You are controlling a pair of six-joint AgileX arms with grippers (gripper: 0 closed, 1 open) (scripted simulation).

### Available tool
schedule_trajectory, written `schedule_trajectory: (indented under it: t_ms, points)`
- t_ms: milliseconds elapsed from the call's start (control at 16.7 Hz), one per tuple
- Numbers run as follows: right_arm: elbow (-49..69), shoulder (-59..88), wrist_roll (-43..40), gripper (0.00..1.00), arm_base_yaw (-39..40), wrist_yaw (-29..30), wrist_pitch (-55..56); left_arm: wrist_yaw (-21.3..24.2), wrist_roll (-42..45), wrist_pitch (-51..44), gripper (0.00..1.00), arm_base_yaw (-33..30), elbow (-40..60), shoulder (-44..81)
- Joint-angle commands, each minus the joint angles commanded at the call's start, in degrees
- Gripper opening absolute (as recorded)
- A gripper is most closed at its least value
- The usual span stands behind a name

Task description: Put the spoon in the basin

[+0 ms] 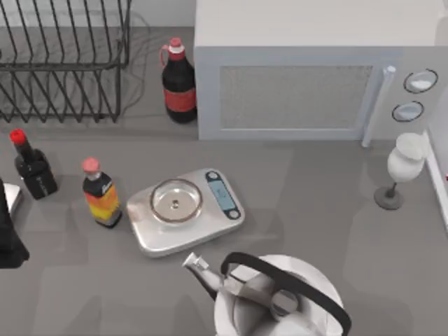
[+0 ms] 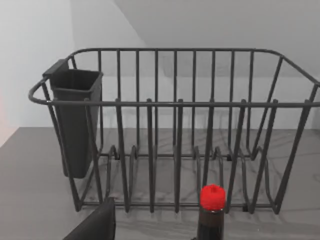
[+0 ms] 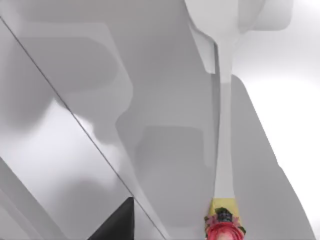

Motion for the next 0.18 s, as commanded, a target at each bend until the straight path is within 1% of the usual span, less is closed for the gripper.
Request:
schedule_trajectory:
  t_ms: [180]
  points:
    - [0.0, 0.0, 0.0, 1.0, 0.0, 0.0, 0.0, 0.0, 0.0, 0.0, 1.0, 0.0, 0.0, 0.0]
